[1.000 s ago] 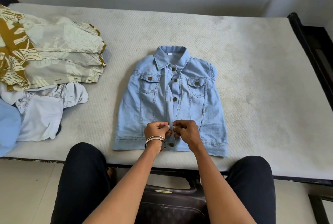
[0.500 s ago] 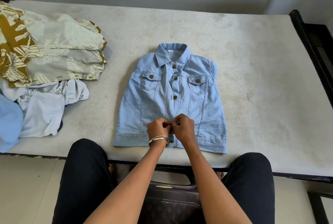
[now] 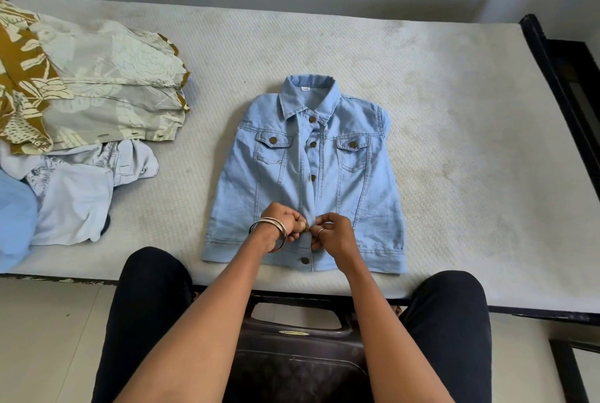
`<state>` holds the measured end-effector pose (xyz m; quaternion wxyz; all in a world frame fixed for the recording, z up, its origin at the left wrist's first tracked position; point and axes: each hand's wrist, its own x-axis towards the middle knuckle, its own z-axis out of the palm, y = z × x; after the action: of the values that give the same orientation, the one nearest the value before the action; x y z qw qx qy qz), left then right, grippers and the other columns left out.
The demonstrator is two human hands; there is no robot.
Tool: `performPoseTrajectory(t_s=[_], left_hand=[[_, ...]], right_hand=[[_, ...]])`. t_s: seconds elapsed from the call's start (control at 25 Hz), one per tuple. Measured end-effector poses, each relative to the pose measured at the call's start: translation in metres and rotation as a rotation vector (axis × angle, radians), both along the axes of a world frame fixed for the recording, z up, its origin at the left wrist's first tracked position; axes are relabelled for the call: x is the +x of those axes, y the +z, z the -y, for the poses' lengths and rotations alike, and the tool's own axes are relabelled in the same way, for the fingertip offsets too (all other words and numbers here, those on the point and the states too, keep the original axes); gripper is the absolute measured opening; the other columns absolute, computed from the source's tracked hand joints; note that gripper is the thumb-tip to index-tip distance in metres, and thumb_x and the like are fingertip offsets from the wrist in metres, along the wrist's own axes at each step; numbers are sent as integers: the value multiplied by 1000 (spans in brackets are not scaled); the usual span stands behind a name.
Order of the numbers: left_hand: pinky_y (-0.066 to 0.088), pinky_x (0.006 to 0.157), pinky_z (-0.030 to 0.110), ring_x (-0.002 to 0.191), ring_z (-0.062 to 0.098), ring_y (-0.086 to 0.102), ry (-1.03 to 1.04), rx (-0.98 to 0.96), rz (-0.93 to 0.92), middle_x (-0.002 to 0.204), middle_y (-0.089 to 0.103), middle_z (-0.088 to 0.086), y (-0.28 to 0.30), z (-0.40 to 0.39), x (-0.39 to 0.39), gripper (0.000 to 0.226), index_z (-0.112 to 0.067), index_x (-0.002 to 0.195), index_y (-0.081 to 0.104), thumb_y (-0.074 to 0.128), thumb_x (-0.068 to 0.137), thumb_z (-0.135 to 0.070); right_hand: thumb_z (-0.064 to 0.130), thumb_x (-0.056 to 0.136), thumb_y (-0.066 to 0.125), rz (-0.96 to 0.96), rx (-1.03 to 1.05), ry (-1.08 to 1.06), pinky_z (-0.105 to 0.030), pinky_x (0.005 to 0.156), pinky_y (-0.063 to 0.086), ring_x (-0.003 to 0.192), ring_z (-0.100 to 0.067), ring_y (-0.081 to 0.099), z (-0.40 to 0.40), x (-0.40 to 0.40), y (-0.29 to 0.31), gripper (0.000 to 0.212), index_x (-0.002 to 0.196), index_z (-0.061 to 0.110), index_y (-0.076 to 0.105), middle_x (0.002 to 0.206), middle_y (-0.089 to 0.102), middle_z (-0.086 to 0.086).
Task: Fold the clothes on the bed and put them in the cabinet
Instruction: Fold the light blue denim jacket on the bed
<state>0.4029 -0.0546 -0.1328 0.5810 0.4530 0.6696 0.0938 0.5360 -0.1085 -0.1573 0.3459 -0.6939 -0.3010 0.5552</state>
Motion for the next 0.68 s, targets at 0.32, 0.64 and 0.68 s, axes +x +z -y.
performPoseTrajectory(t_s=[0.32,0.64,0.68], left_hand=[[47,39,24,37,14,52,6,27,-58,59,62,11,-8,2,-11,14,-2,76,64,61,90,-1],[47,87,40,102,35,58,-113,550,-337,115,56,17,-3,-55,48,33,-5,113,58,69,83,-15],[45,87,42,104,39,56,-131,503,-402,118,51,19,-9,-56,53,40,-4,116,52,70,83,-20]], right_hand=[[-9,88,60,81,-270,286,-37,54,57,50,-28,64,-3,24,0,16,73,-4,63,62,66,-22],[-14,81,51,493,216,56,-24,77,50,88,-23,67,-88,17,11,31,101,0,70,91,72,-14],[-16,79,48,493,203,50,-20,76,48,90,-24,67,-88,14,6,35,101,0,70,93,72,-14]])
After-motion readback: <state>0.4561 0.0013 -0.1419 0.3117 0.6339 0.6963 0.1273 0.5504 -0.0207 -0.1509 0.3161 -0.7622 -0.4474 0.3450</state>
